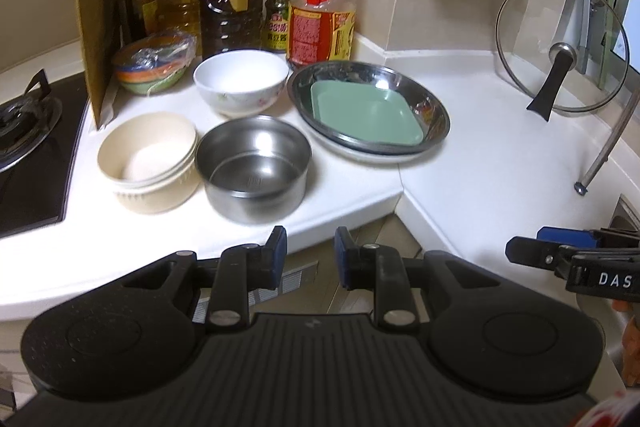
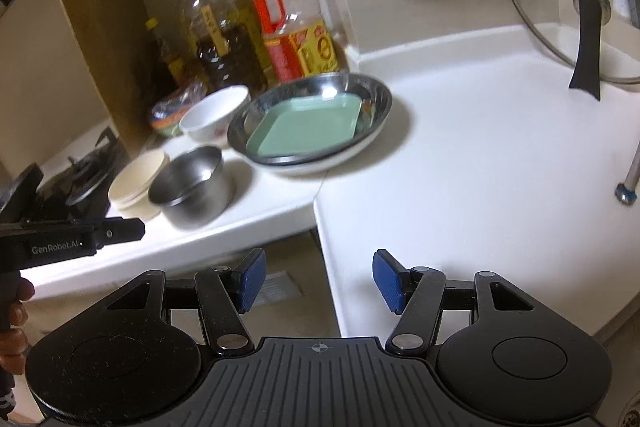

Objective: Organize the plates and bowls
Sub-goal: 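Move both grippers back and over to the rim of the cream bowl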

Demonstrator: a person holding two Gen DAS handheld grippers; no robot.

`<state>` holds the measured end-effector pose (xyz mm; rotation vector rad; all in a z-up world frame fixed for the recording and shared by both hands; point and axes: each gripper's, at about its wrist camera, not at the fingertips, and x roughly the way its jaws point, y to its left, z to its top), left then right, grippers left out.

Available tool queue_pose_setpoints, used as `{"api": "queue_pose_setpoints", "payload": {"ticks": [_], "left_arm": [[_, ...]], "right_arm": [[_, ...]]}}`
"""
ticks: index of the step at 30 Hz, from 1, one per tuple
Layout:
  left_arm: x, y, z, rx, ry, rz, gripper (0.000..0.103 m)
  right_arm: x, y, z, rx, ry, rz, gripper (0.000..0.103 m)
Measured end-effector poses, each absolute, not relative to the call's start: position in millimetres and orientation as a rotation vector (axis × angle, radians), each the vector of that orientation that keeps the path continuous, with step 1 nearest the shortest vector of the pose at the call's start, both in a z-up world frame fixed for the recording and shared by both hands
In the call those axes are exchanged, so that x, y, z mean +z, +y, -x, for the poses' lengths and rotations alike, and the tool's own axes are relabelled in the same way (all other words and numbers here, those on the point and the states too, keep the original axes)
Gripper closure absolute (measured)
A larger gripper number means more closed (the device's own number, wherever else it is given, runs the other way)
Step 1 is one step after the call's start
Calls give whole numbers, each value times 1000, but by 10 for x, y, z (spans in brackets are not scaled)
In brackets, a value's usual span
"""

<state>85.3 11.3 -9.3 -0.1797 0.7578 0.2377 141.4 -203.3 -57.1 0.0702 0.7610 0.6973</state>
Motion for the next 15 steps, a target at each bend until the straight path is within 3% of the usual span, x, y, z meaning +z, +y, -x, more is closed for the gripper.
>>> {"api": "queue_pose_setpoints", "payload": {"ticks": [15], "left_arm": [[-218, 42, -537, 309, 829, 195, 80]], "right_arm": [[-767, -1935, -1272, 769, 863, -46, 44]]}}
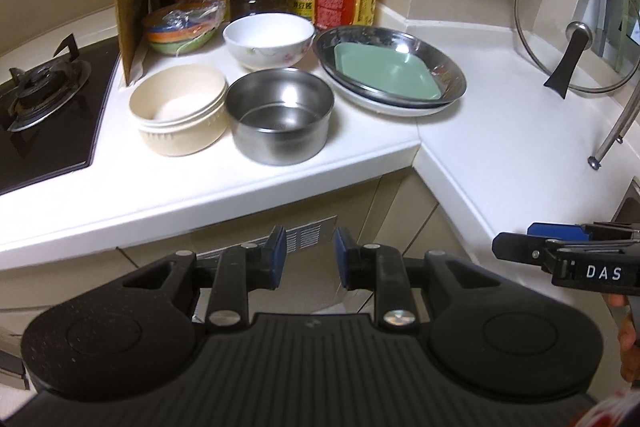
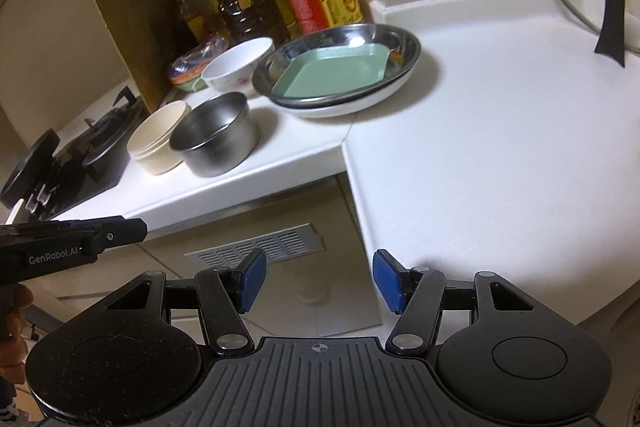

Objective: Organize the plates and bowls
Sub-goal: 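Move both grippers back and over to the rim of the cream bowl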

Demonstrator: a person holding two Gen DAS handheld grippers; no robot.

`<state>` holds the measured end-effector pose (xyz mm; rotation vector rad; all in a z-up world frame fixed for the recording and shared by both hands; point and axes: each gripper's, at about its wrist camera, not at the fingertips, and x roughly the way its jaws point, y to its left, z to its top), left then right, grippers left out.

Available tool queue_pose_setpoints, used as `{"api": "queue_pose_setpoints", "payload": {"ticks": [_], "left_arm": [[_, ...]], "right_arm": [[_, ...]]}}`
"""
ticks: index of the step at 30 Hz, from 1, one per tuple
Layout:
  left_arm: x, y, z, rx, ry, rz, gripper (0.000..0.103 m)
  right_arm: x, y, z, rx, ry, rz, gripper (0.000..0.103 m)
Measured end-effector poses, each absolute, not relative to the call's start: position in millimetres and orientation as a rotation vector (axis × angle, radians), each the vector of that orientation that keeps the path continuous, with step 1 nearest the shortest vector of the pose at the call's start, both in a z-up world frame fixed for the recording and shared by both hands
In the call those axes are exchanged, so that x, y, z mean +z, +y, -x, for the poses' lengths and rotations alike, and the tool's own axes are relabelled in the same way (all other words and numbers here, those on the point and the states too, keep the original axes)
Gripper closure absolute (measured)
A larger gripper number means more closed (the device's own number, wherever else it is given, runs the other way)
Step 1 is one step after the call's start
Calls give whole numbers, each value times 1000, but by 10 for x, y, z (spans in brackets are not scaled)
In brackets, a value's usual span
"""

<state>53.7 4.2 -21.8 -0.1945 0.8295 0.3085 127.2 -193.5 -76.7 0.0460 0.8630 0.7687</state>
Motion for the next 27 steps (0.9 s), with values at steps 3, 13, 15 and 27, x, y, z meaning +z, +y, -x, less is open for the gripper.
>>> {"api": "queue_pose_setpoints", "payload": {"ticks": [3, 13, 15, 27], "left_arm": [[-233, 71, -512, 314, 839, 197, 80], [-284, 298, -500, 292, 861, 201, 77], [-292, 371, -518, 277, 866, 197, 77], [-300, 996, -561, 229, 877, 183, 77]], "right_arm": [[-782, -1889, -1264, 773, 876, -43, 44], [-809, -1668, -1250, 738, 908, -17, 44], [-806, -1611, -1236, 723, 909, -20, 44], [-779, -1078, -1117, 668, 917, -42, 44]]}}
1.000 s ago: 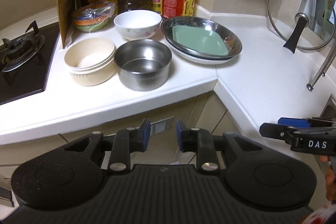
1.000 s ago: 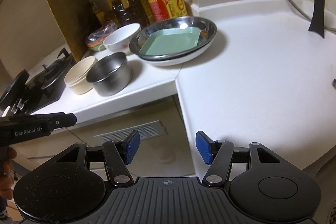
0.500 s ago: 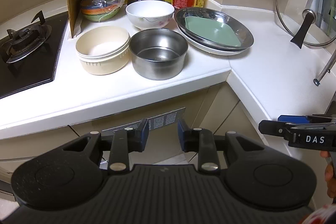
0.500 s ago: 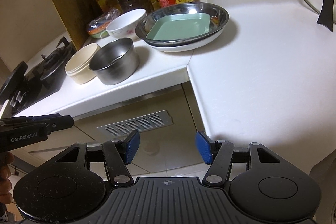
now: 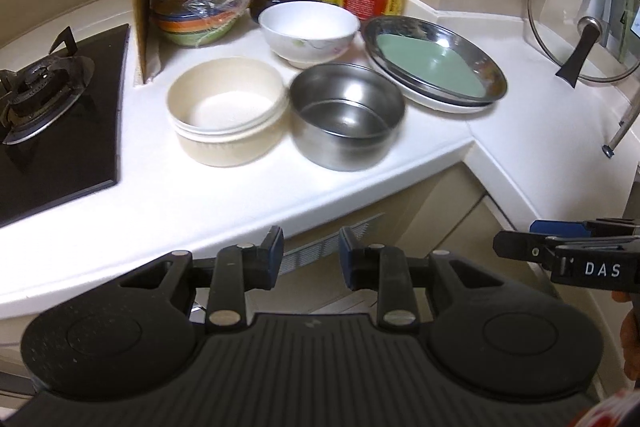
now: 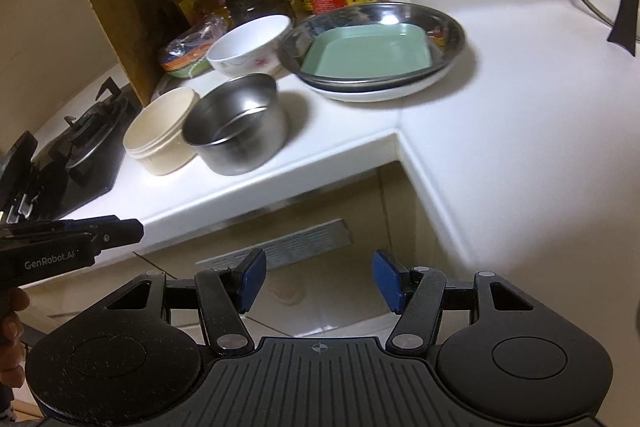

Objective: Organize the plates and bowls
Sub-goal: 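Move both grippers back and over to the rim of the cream bowl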

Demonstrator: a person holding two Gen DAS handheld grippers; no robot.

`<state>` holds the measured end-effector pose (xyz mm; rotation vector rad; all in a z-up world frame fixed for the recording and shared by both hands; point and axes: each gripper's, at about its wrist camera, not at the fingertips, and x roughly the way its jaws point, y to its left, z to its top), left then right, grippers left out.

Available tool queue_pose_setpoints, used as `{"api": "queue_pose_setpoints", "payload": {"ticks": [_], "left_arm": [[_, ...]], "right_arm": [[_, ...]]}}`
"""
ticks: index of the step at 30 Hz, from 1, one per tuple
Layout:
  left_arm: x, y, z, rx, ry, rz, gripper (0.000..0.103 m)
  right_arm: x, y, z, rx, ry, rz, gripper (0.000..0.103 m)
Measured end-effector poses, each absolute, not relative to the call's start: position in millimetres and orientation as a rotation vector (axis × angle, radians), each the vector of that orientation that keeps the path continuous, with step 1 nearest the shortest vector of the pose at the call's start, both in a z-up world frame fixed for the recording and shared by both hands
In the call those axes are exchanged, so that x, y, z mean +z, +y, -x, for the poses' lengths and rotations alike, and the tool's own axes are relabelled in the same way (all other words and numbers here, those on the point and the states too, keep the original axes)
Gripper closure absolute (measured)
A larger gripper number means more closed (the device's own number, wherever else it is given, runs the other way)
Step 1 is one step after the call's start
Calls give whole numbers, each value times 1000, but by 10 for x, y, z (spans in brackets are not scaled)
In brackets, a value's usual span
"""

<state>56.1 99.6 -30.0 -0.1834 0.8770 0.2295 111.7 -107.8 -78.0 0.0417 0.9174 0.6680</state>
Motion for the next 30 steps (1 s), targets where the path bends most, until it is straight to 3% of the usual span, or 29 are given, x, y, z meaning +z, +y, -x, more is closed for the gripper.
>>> {"api": "queue_pose_setpoints", "payload": {"ticks": [10, 22, 30], "left_arm": [[-299, 1764, -566, 260, 851, 206, 77], [-256, 2409, -790, 235, 778, 234, 69], [-387, 2580, -1130, 182, 791, 251, 67]], "right_arm": [[-759, -296, -1113, 704, 902, -91, 44], [-692, 608, -1284, 704, 856, -237, 44], [-806, 933, -1478, 611, 899, -279, 54]]}}
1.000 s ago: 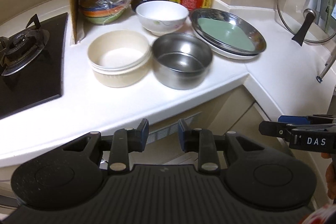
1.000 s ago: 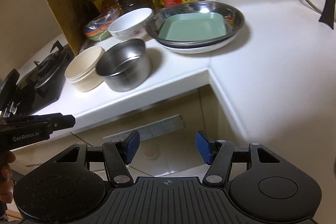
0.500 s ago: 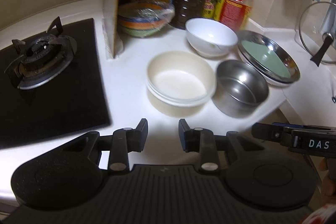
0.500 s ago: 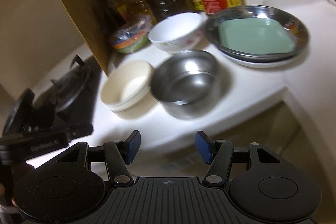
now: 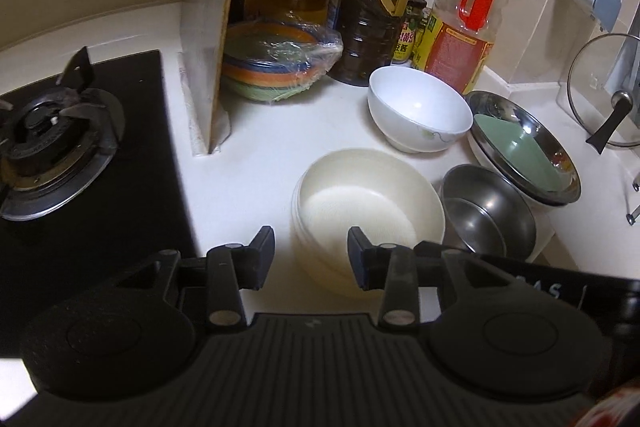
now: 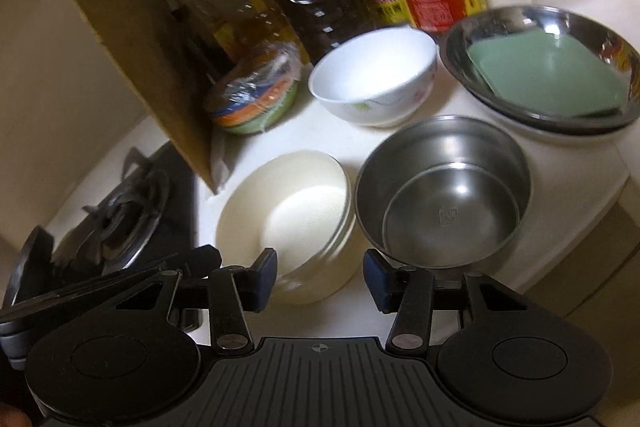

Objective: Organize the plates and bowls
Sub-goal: 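Move both grippers back and over to the rim of the cream bowl, then close both grippers on the cream bowl rim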

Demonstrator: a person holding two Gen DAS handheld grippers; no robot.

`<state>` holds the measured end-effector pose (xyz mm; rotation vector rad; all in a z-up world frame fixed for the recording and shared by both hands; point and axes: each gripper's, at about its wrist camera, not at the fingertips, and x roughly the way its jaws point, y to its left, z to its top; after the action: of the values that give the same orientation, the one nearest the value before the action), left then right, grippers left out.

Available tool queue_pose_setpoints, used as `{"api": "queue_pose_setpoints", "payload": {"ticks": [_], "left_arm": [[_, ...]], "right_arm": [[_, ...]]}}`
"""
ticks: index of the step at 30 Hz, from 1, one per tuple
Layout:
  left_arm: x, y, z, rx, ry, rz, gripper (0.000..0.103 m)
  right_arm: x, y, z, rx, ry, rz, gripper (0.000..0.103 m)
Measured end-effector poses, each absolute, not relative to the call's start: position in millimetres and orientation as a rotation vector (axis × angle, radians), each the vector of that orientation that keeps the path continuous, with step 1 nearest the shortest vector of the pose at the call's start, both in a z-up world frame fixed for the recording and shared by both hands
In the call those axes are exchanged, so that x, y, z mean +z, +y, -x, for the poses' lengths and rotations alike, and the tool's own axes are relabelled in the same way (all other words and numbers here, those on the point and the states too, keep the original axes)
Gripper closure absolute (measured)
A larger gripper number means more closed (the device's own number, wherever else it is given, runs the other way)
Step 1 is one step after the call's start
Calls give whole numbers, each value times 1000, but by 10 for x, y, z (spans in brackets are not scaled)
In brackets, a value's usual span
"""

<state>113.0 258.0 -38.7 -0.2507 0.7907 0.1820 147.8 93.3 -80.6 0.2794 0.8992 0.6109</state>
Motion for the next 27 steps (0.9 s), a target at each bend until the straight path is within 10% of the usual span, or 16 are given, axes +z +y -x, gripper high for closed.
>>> {"api": "queue_pose_setpoints", "payload": {"ticks": [27], "left_arm": [[-482, 2707, -1158, 103, 760, 175, 80]], "right_arm": [[-807, 1205, -1467, 547, 804, -220, 78]]}}
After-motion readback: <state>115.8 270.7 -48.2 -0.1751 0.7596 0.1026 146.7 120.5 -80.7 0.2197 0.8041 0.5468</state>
